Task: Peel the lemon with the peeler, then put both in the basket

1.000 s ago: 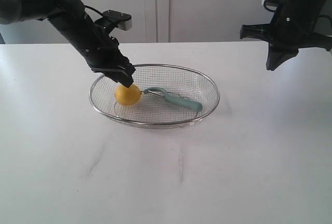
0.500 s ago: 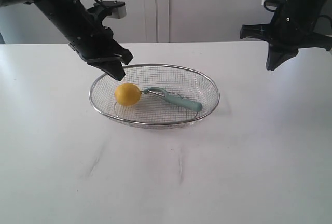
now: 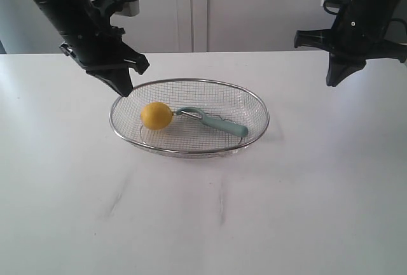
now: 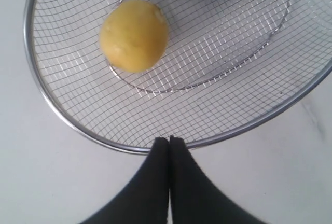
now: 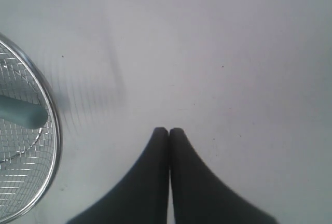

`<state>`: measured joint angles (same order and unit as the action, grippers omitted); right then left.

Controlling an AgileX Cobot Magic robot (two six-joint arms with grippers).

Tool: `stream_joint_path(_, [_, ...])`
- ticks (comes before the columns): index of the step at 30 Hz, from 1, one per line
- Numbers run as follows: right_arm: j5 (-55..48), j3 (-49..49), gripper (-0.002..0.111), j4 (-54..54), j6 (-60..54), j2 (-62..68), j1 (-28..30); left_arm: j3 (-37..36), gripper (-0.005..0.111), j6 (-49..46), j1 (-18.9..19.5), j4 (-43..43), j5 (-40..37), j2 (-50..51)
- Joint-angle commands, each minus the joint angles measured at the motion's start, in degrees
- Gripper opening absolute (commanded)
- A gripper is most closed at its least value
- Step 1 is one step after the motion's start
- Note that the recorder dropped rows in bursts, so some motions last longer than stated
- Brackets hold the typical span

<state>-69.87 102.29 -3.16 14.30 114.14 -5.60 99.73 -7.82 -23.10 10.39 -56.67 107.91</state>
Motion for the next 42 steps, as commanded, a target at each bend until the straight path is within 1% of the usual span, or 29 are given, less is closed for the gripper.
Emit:
stream_joint_path(1, [-0.1, 0.5, 0.0, 0.4, 0.1, -0.5, 0.4, 0.3, 0.0, 0.8, 0.1, -0.6, -2.0, -1.7])
stream_joint_path(4, [-0.1, 0.5, 0.0, 0.4, 0.1, -0.5, 0.4, 0.3, 0.0, 0.8, 0.6, -0.6, -2.5, -1.8])
stream_joint_path(7, [-0.1, 0.5, 0.0, 0.4, 0.1, -0.5, 0.4, 0.3, 0.0, 0.8, 2.3, -0.3, -4.1, -1.8])
stream_joint_path(16, [-0.1, 0.5, 0.0, 0.4, 0.1, -0.5, 0.4, 0.3, 0.0, 1.3, 9.6, -0.2, -8.6, -2.3])
stream_joint_path(22, [-0.1, 0.5, 0.0, 0.4, 0.1, -0.5, 0.4, 0.3, 0.0, 2.9, 15.3, -0.6, -13.1, -4.0])
stream_joint_path(23, [-0.1, 0.5, 0.0, 0.4, 0.1, -0.5, 0.4, 0.2, 0.0, 2.9, 16.5, -0.6, -13.3, -4.6])
stream_joint_path(27, [-0.1, 0.5, 0.0, 0.4, 0.1, -0.5, 0.4, 0.2, 0.0, 2.9, 19.1, -0.6, -13.3, -6.7])
stream_joint_path(30, [-0.1, 0.5, 0.0, 0.4, 0.1, -0.5, 0.4, 0.2, 0.0, 2.5, 19.9, -0.7, -13.3, -8.1])
stream_joint_path(42, [-0.1, 0.5, 0.0, 0.3, 0.1, -0.5, 0.4, -0.5, 0.0, 1.6, 19.9, -0.8, -13.3, -12.3])
